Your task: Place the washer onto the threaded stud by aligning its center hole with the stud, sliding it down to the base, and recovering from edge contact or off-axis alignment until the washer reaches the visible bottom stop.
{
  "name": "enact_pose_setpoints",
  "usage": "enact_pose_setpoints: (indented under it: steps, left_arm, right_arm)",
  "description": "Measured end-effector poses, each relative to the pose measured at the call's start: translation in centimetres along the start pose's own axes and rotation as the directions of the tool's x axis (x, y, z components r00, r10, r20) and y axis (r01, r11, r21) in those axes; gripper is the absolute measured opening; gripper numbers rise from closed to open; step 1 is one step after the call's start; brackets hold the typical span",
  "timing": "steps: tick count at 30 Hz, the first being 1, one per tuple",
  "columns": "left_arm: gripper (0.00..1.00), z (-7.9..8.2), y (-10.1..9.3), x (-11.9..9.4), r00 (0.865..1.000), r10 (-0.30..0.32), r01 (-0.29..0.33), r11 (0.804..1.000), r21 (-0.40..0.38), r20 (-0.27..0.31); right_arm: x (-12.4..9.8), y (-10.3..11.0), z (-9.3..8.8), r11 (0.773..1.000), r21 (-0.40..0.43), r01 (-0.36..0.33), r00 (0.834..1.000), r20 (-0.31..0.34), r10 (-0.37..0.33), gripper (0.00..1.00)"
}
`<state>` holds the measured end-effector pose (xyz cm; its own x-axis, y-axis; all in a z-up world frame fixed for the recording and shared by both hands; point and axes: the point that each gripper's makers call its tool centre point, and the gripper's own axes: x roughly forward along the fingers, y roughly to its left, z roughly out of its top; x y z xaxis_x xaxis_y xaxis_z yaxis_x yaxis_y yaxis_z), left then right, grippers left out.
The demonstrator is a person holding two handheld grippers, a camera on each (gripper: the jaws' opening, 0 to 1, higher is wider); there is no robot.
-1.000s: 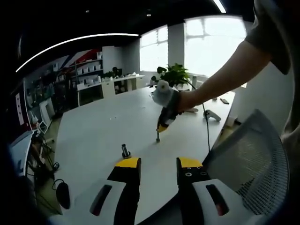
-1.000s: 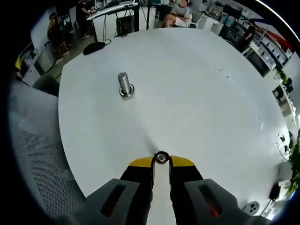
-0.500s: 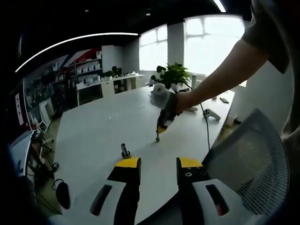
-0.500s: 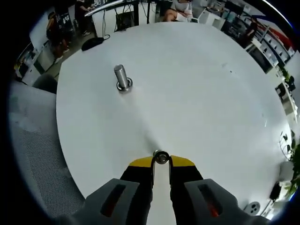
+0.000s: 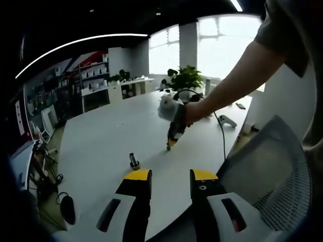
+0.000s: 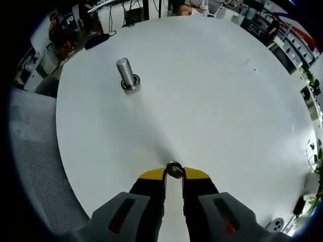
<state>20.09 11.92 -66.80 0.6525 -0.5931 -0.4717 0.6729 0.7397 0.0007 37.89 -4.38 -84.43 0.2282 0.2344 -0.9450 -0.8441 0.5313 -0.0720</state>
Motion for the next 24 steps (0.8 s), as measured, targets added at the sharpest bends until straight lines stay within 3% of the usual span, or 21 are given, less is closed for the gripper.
enact_pose_setpoints:
  steps: [12, 24]
  left_arm:
    - [0.28, -0.1, 0.0, 0.1, 1.000, -0.003, 0.003, 1.000, -0.004, -0.006]
    - [0.28, -0.2, 0.0, 0.1, 1.000, 0.002, -0.002, 1.000, -0.004, -0.013]
  right_arm:
    - [1.8, -0.7, -0.3, 1.000, 0.003, 0.005, 1.000, 0.011, -0.005, 0.14]
    - [1.0, -0.6, -0.7, 1.000, 0.018, 0.003, 1.000, 0.022, -0.003, 0.19]
